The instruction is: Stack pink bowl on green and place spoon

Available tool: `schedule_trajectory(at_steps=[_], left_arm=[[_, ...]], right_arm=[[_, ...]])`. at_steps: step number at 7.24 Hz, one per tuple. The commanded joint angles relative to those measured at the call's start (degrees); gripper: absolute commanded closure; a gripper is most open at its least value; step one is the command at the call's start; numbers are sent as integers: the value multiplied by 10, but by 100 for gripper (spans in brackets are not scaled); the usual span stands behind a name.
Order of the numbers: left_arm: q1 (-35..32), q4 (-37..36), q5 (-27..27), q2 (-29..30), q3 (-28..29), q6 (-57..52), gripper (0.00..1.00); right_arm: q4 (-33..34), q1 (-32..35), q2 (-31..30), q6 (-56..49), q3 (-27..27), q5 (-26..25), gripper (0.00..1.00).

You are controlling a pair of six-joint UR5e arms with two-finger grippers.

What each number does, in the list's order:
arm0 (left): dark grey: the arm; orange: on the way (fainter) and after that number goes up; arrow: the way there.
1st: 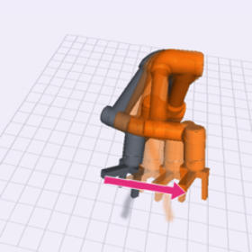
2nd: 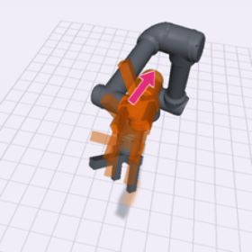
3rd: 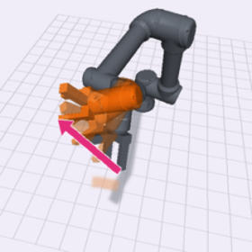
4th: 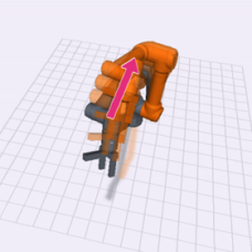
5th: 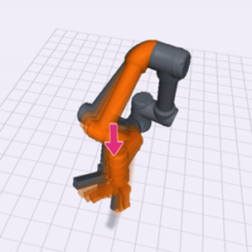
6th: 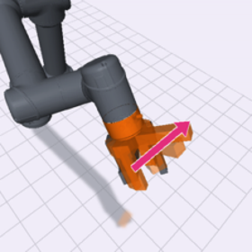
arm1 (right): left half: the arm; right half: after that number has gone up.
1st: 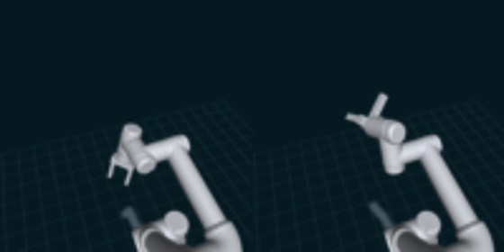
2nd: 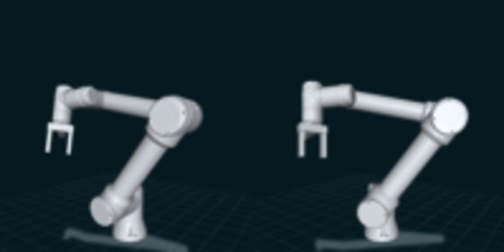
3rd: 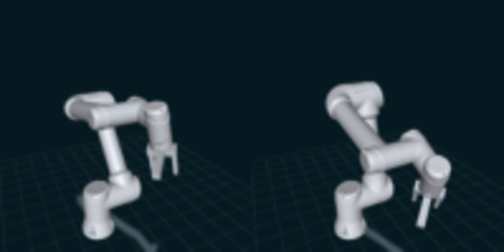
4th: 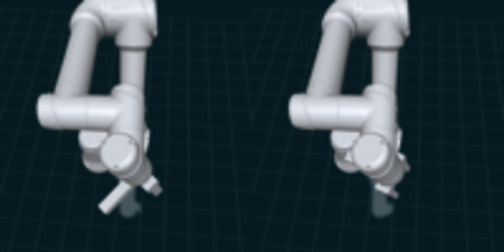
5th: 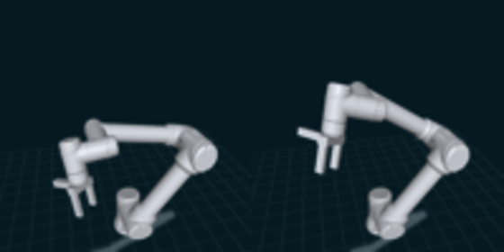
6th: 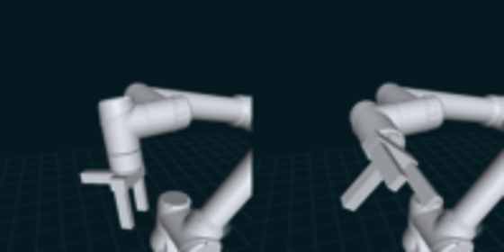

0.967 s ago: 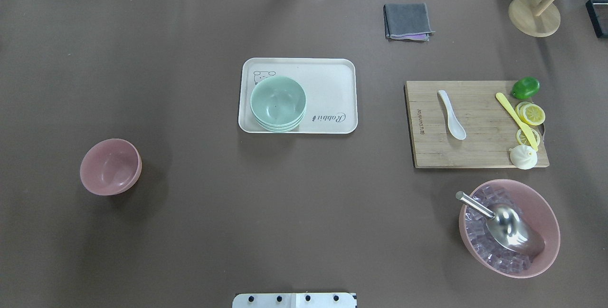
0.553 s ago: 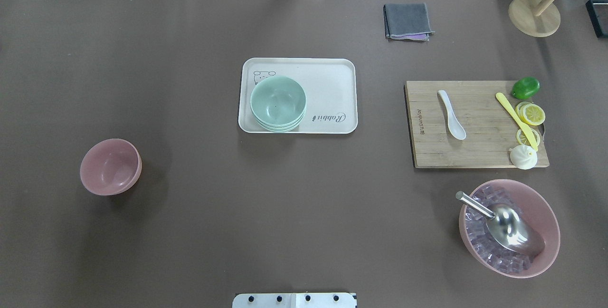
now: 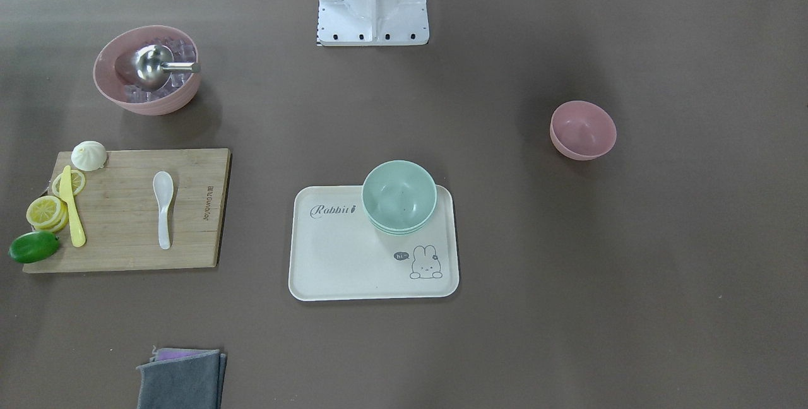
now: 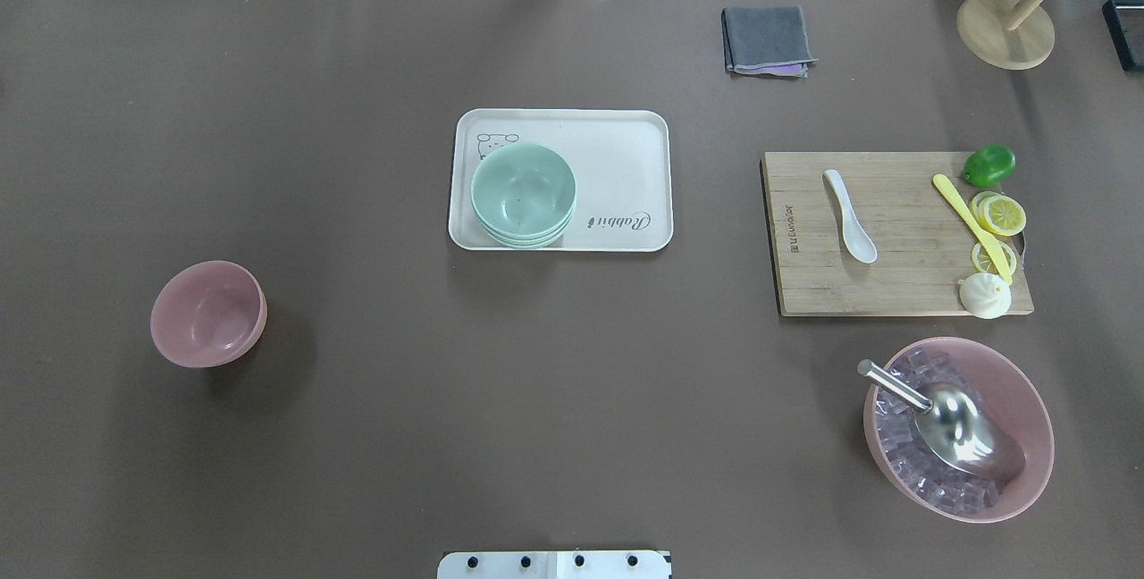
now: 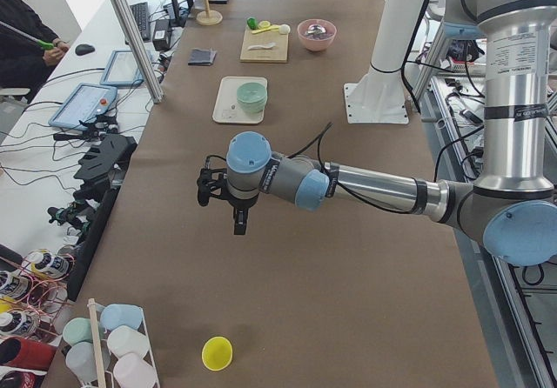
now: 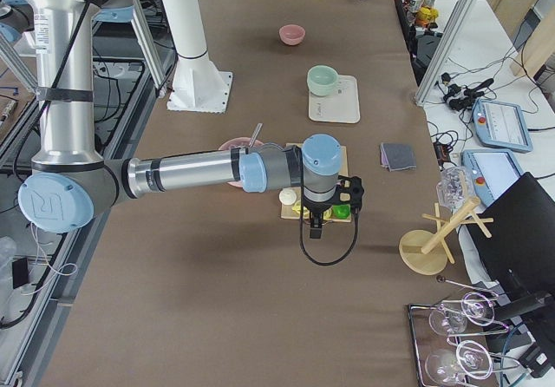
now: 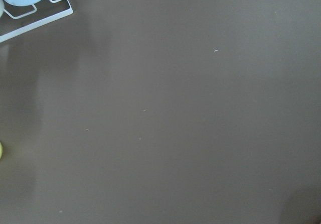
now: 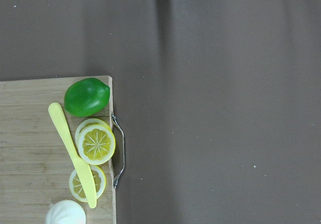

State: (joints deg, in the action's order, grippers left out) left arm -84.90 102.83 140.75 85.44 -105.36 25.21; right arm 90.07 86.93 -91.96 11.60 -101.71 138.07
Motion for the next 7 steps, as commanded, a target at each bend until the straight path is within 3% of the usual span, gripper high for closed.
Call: schedule_trajectory(at_steps=[1, 2, 4, 7], left_arm=[[97, 21, 0, 1, -50, 144, 2], [162, 76, -33, -5, -50, 217, 2], [311, 201, -155, -34, -44, 363, 2], [365, 218, -164, -27, -13, 373, 2]], right_arm=[[-5, -4, 2, 11, -1, -2, 0], [-5, -7, 4, 21, -2, -6, 0], [-5, -16, 6, 21, 0, -8, 0], [-5, -18, 6, 21, -2, -1, 0]])
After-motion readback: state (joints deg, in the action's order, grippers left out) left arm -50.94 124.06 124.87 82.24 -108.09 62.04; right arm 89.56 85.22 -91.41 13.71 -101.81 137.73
